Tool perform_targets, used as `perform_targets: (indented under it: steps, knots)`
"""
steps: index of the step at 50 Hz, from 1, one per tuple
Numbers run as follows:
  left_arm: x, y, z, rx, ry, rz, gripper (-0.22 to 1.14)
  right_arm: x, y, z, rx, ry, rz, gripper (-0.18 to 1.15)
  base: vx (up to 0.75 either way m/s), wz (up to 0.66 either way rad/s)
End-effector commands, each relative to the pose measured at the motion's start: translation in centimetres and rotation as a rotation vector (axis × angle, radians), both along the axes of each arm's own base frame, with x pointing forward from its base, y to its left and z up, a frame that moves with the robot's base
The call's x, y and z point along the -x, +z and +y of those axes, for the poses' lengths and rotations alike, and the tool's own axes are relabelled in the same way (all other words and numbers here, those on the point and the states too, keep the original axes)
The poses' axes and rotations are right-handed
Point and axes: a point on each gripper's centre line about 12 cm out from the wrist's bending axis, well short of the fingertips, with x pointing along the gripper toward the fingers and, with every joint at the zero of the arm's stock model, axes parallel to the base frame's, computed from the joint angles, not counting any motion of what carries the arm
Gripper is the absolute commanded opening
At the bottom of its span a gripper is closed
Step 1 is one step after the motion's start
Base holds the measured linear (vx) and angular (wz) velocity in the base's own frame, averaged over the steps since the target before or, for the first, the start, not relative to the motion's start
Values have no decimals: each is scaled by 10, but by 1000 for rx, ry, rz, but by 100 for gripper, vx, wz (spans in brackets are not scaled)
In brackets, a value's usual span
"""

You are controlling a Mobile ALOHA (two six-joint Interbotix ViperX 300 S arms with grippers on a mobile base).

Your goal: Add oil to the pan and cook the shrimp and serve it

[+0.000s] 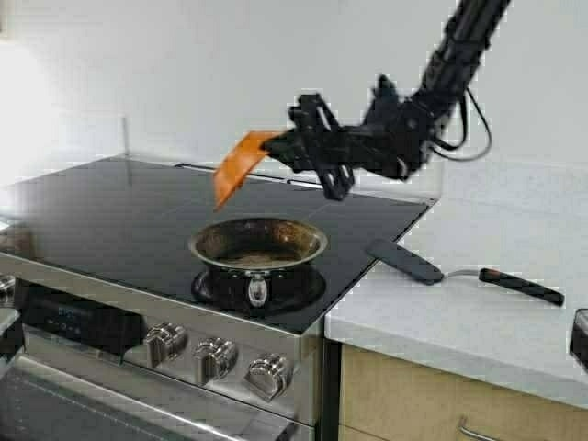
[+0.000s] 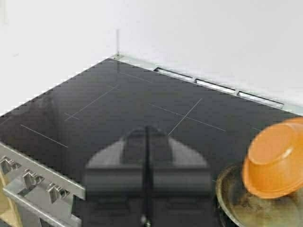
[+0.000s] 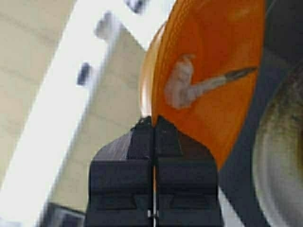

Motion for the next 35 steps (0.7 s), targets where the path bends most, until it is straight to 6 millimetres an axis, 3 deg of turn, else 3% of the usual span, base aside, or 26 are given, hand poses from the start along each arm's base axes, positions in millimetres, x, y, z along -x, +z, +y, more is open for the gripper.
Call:
perform_targets:
  steps: [1,5,31,35]
  knots:
    - [-1,3,0,0,0,-8,3,-3,1,-6,-74,-9,36,5,0,0]
    - [-1,3,0,-1,2,-6,3,2,10,-5,-116,21,-6,5,0,0]
    - [-2,2,0,-1,0,-5,3,-4,-9,-7,-141,27,59,6,0,0]
    - [-2,2,0,-1,0,-5,3,-2,2,-6,-146,40,21,6,0,0]
